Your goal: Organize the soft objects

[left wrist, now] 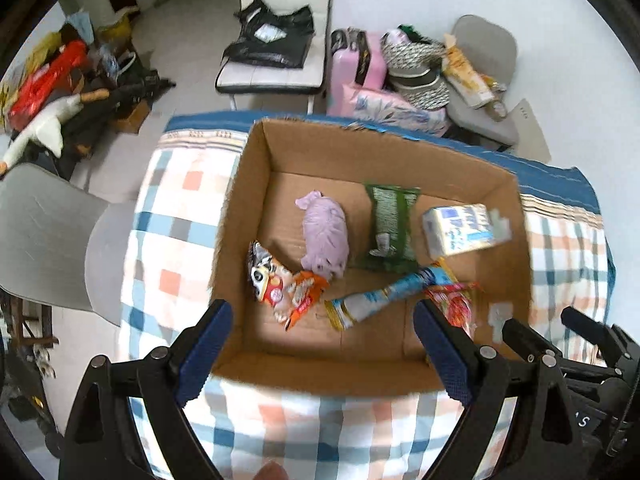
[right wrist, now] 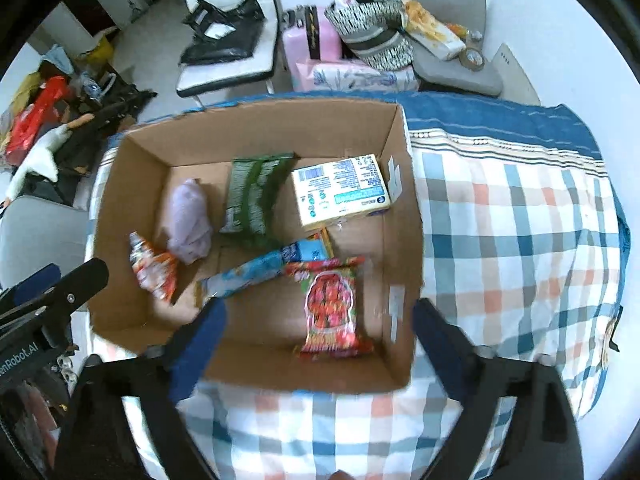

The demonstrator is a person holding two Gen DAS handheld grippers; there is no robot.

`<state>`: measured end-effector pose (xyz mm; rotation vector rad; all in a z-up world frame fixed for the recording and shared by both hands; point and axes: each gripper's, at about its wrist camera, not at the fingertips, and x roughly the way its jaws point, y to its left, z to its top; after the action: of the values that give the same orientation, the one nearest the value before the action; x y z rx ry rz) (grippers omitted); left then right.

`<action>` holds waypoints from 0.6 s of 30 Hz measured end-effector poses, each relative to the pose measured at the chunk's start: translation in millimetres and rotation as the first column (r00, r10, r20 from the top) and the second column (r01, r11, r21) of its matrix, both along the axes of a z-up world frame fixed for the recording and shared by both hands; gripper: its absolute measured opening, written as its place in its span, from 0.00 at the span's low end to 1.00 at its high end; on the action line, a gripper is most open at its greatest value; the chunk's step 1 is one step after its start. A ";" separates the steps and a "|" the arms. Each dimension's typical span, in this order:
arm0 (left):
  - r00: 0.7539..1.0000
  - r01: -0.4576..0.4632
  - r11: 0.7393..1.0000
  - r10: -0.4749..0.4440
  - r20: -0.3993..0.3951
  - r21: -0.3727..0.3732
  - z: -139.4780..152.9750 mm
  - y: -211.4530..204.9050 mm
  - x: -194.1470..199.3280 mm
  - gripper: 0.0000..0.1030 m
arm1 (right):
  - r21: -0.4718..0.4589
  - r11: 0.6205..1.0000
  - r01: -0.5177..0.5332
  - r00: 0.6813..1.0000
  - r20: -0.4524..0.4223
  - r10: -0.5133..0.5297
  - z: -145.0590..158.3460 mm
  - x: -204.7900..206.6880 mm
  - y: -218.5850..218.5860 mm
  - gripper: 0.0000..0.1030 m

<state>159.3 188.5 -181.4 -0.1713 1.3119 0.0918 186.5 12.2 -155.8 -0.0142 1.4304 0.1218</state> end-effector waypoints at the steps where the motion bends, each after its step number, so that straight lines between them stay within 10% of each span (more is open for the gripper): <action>1: 1.000 0.010 1.000 -0.010 0.015 0.003 10.5 -3.1 -7.2 0.90 | -0.002 1.000 -0.004 1.000 0.013 0.004 9.6 -7.5 -0.5 0.96; 18: 0.983 0.042 0.998 -0.050 0.178 0.050 141.9 -31.9 -102.7 0.90 | 0.009 1.000 0.003 0.968 0.250 -0.005 176.8 -116.4 -26.1 0.98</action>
<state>56.6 156.6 -39.5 -0.1075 1.1330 0.0658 70.1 -13.9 21.0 -0.0186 1.1779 0.1186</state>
